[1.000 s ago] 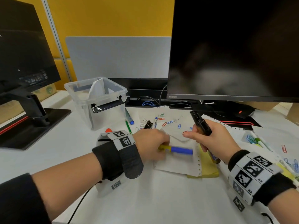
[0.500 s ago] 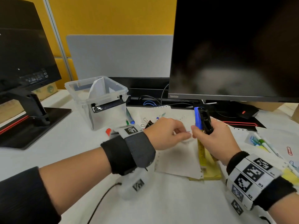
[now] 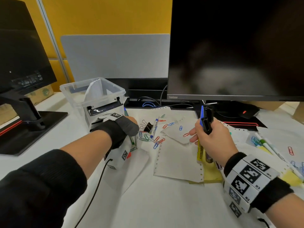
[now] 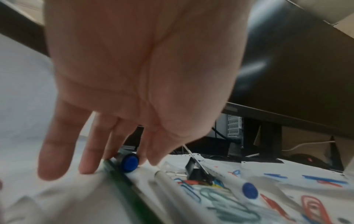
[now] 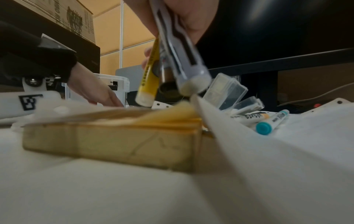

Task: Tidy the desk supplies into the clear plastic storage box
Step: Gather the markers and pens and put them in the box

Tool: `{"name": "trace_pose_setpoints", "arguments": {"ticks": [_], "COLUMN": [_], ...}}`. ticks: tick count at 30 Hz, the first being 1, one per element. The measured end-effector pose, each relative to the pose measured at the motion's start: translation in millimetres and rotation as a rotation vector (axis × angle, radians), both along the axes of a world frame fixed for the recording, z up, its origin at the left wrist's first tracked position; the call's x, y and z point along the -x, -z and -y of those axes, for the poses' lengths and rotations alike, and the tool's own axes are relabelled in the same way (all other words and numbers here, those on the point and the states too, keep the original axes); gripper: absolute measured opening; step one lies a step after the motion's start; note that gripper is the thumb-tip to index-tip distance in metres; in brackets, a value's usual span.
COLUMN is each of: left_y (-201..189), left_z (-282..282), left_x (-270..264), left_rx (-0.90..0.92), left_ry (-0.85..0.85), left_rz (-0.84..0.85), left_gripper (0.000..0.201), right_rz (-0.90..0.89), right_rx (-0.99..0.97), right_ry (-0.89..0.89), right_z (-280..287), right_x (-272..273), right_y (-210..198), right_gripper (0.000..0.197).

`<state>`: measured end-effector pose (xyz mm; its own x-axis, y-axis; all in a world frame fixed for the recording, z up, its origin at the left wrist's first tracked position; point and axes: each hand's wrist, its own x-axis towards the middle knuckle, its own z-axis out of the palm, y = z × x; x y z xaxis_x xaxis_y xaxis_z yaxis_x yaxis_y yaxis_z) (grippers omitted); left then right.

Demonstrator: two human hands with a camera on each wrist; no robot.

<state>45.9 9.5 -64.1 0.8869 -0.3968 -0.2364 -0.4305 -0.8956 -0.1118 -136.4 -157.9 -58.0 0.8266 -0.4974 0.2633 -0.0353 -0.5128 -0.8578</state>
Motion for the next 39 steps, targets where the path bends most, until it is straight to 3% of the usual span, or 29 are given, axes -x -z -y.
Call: {"name": "trace_pose_setpoints", "arguments": {"ticks": [5, 10, 13, 15, 20, 23, 26, 29, 33, 35, 37, 39], "left_y": [-6, -11, -21, -24, -48, -60, -59, -48, -42, -42, -42, -39], "left_z": [1, 1, -1, -3, -7, -7, 4, 22, 26, 20, 12, 2], "left_x": [5, 13, 20, 20, 45, 65, 100, 131, 135, 123, 104, 84], "left_rx": [0.014, 0.084, 0.126, 0.177, 0.383, 0.546, 0.775, 0.846, 0.746, 0.591, 0.436, 0.304], "left_ry": [-0.045, -0.1, -0.114, -0.149, -0.171, -0.093, 0.068, 0.203, 0.326, 0.365, 0.265, 0.096], "left_rz": [0.052, 0.038, 0.003, -0.036, -0.228, -0.348, -0.606, -0.704, -0.587, -0.384, -0.109, 0.013], "left_gripper": [0.032, 0.041, 0.014, 0.026, 0.028, 0.025, 0.027, 0.024, 0.025, 0.023, 0.026, 0.029], "right_rz": [-0.031, 0.011, 0.044, 0.058, 0.054, 0.047, 0.078, 0.147, 0.092, 0.044, 0.016, -0.005], "right_rx": [0.088, 0.068, 0.057, 0.045, 0.053, 0.048, 0.029, -0.051, -0.026, 0.024, 0.004, -0.017], "right_ry": [0.036, 0.045, 0.046, 0.043, 0.042, 0.027, -0.016, -0.043, -0.01, 0.022, 0.03, 0.021], "right_z": [2, -1, -2, -3, -4, -7, -15, -23, -21, -18, -18, -19], "right_x": [-2, 0, 3, 4, 5, 5, 6, 8, 7, 4, 3, 2], "right_y": [1, -2, -3, -5, -5, -5, -7, -10, -6, -3, -3, -4], "right_gripper": [0.013, 0.02, 0.025, 0.027, 0.031, 0.036, 0.033, 0.025, 0.018, 0.011, 0.01, 0.014]}}
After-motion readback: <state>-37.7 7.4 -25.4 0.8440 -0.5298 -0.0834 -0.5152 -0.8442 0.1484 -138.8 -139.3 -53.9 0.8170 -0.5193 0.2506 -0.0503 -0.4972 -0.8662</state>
